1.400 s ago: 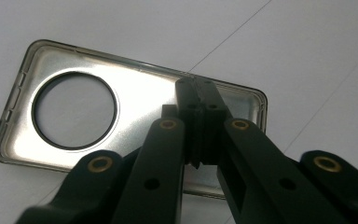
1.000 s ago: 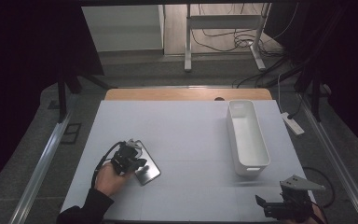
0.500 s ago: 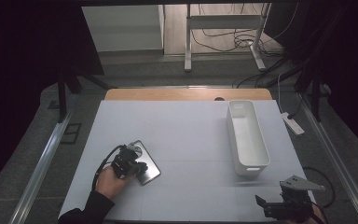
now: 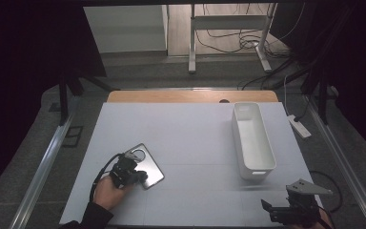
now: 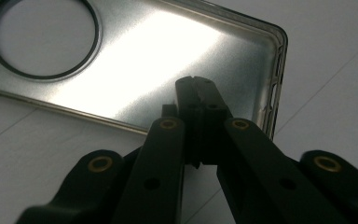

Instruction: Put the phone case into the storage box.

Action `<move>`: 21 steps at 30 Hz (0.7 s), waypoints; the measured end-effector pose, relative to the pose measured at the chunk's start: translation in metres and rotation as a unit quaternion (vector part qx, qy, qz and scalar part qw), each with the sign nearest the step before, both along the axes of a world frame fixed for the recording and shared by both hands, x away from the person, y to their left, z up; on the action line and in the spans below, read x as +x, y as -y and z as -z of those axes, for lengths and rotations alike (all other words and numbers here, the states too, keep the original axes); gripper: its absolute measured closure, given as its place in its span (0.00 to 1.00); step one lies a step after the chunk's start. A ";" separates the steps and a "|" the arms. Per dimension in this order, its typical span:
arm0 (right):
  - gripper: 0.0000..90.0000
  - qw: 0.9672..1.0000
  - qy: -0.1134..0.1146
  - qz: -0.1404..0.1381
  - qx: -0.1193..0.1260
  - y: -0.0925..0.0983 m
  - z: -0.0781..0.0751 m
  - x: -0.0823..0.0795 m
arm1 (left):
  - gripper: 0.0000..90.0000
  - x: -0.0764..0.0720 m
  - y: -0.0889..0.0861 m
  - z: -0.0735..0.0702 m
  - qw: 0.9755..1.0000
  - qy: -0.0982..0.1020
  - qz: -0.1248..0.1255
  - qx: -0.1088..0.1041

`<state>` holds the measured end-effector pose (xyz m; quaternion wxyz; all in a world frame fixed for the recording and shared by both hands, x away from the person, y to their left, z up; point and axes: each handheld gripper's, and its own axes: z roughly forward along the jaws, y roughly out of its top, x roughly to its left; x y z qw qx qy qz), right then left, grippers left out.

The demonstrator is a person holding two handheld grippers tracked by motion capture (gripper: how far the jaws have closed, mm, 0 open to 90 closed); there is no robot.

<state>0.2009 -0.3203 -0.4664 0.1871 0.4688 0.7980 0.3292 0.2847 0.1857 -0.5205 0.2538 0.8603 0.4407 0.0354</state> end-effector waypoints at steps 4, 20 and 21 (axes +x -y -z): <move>0.01 1.000 0.000 0.001 0.001 0.000 0.000 0.000 | 0.99 -0.003 -0.004 0.000 1.000 0.000 -0.006 0.000; 0.01 1.000 0.000 0.002 0.001 0.000 0.000 0.000 | 0.99 -0.012 -0.025 0.000 0.999 -0.003 -0.032 0.007; 0.01 1.000 0.000 0.002 0.002 0.001 0.000 0.000 | 0.99 -0.013 -0.028 0.000 0.999 -0.004 -0.035 0.009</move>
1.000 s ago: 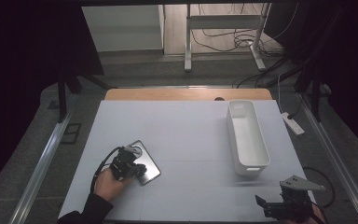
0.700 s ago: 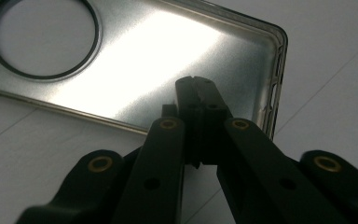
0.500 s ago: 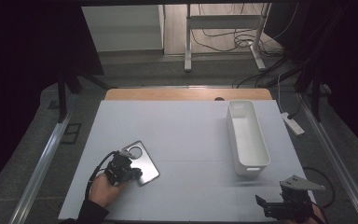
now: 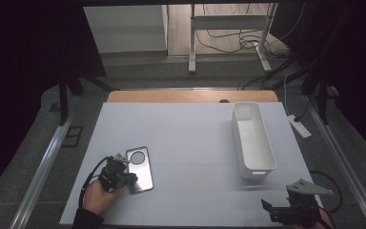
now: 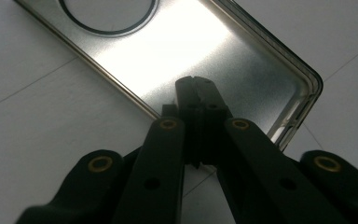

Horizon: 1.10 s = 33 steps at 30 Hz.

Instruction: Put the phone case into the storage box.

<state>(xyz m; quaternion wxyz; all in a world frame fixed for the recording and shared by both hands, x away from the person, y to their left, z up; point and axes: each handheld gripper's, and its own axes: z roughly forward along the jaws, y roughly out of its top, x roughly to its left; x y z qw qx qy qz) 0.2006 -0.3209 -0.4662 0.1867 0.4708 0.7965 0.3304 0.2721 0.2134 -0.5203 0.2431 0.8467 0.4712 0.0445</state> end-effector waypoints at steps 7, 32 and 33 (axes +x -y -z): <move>0.01 1.000 0.001 0.000 0.000 0.000 0.000 0.000 | 0.99 -0.002 -0.009 0.000 1.000 0.002 -0.015 0.004; 0.01 1.000 -0.002 0.000 -0.003 0.000 0.000 -0.001 | 0.99 0.003 -0.040 0.002 0.999 0.007 -0.051 0.008; 0.01 1.000 -0.002 0.000 -0.003 0.000 0.000 -0.001 | 0.99 0.003 -0.040 0.002 0.999 0.007 -0.050 0.007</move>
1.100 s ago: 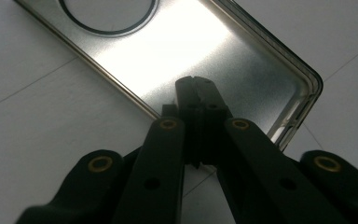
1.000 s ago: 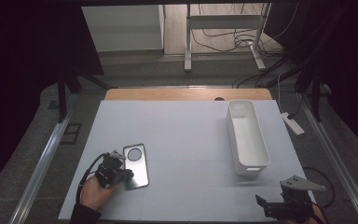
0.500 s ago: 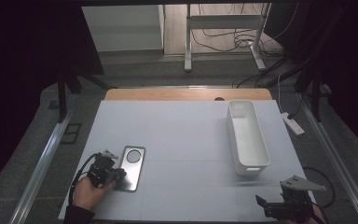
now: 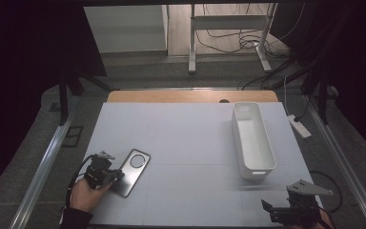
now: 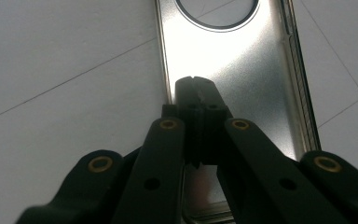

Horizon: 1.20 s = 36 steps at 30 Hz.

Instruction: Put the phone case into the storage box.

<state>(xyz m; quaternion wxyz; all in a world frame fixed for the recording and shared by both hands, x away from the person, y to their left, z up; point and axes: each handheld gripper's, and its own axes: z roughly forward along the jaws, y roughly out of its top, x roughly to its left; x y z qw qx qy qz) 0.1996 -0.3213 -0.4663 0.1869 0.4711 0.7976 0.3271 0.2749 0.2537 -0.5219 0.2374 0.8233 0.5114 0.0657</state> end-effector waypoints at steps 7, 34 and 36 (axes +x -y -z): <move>0.01 1.000 0.000 0.000 0.000 0.000 0.000 0.000 | 0.99 0.000 0.002 -0.002 1.000 0.002 0.007 -0.008; 0.01 1.000 -0.004 0.001 0.000 -0.001 0.000 0.001 | 0.43 -0.001 -0.012 -0.025 0.999 0.023 -0.031 -0.022; 0.01 1.000 -0.005 0.001 0.000 0.000 0.000 0.001 | 0.32 0.001 -0.014 -0.025 0.999 0.026 -0.037 -0.024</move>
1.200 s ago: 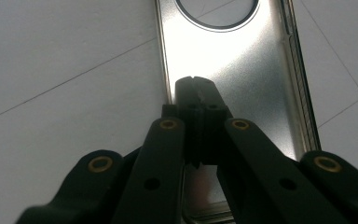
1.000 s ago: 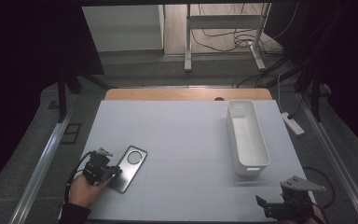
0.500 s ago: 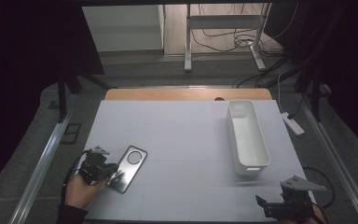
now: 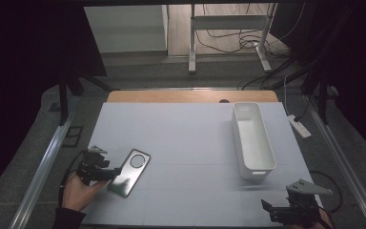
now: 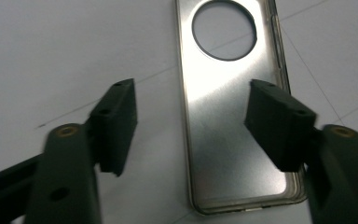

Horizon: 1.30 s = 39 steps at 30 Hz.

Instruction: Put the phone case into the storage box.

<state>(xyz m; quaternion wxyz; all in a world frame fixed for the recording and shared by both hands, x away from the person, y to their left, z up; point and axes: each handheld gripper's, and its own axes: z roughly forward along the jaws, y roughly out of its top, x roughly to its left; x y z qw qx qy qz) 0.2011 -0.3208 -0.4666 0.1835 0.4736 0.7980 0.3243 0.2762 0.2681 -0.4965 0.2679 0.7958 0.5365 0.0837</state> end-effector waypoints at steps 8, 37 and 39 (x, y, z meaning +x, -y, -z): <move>0.01 1.000 -0.001 0.001 0.000 0.000 0.000 0.001 | 0.02 0.010 -0.005 -0.003 1.000 -0.011 0.009 0.006; 0.01 1.000 -0.003 -0.002 -0.001 0.000 0.000 0.001 | 0.00 0.052 0.012 0.011 0.996 -0.063 0.050 0.050; 0.01 1.000 -0.003 -0.003 0.000 0.000 0.000 0.001 | 0.00 0.052 0.015 0.015 0.995 -0.066 0.051 0.052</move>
